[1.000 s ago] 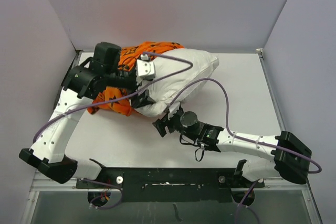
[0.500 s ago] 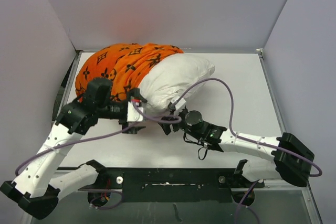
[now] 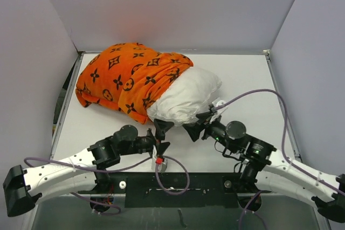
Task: Remove the pillowcase from the pillow
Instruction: Remove the pillow from the pillowcase.
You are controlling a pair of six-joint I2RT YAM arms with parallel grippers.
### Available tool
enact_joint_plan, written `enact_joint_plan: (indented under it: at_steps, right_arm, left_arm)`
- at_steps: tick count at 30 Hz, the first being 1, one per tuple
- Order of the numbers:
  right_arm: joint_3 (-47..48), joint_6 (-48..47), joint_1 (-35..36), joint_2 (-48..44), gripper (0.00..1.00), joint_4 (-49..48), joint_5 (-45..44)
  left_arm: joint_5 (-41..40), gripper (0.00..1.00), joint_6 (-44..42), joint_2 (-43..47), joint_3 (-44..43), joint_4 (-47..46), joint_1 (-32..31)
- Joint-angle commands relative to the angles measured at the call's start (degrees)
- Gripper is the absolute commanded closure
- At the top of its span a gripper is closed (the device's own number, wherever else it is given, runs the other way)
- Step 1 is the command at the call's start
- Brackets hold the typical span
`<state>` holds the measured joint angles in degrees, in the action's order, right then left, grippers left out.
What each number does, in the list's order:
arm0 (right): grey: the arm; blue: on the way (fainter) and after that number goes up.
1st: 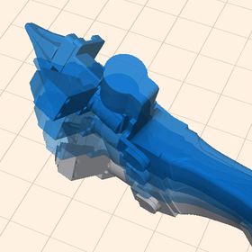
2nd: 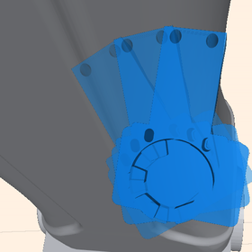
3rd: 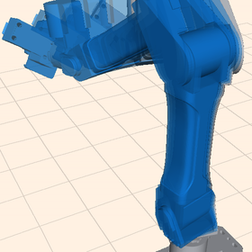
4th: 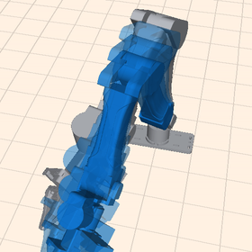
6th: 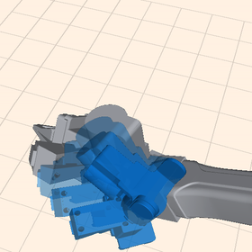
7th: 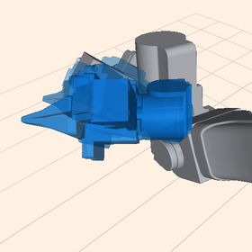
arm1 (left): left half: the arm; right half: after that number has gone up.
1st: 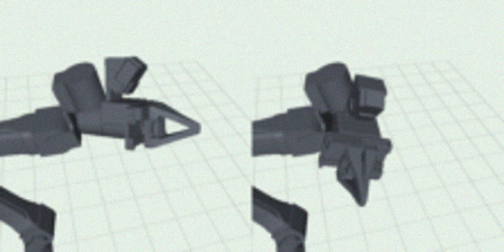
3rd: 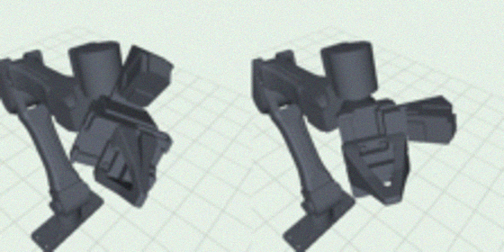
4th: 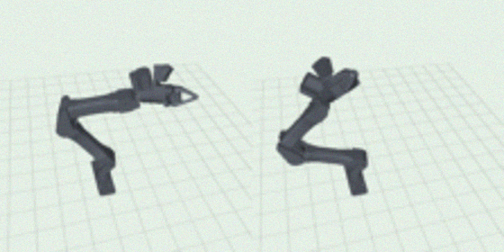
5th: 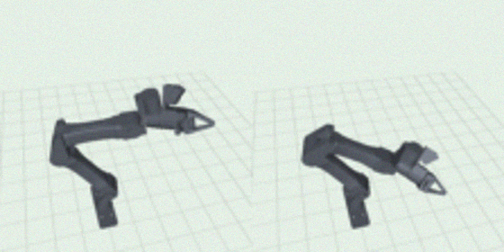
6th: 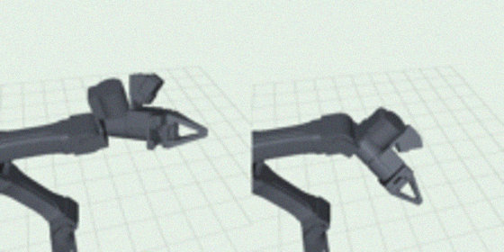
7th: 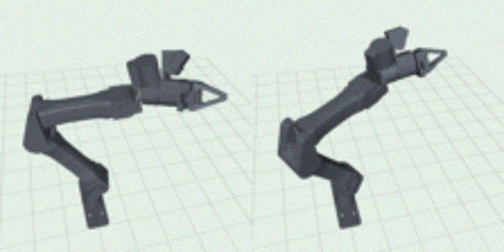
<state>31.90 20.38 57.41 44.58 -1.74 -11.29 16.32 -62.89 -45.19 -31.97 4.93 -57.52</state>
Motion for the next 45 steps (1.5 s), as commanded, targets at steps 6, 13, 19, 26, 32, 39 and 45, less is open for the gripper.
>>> enact_joint_plan:
  at_steps: [6,13,19,26,32,39,45]
  right_arm:
    - [16.63,-2.22,-0.77,-10.29,0.28,24.95,-10.42]
    - [27.24,-9.81,-3.52,1.11,0.2,27.3,-9.46]
    - [34.12,-10.77,-17.64,8.52,0.17,31.17,5.34]
    - [37.0,-24.27,-25.03,13.58,0.15,29.78,19.33]
    - [40.44,-39.13,-23.05,21.18,0.18,27.71,30.78]
    - [45.92,-58.21,-10.35,29.49,0.17,30.97,27.84]
    - [50.42,-63.65,-3.01,36.49,0.18,30.65,25.14]
  left_arm:
    - [-12.49,0.02,-13.83,-3.94,5.63,-28.89,-13.17]
    - [-18.94,0.02,-15.61,-11.46,2.28,-27.2,-19.82]
    - [-30.51,0.02,-2.43,-21.4,-6.28,-10.91,-17.74]
    - [-27.99,0.62,4.05,-29.13,-12.74,3.75,-11.13]
    - [-15.08,1.0,10.18,-22.92,-17.61,21.75,-11.21]
    - [-7.71,1.0,8.87,-10.34,-13.46,34.64,-15.22]
    - [-6.98,1.0,9.54,-5.74,-10.89,39.88,-15.65]
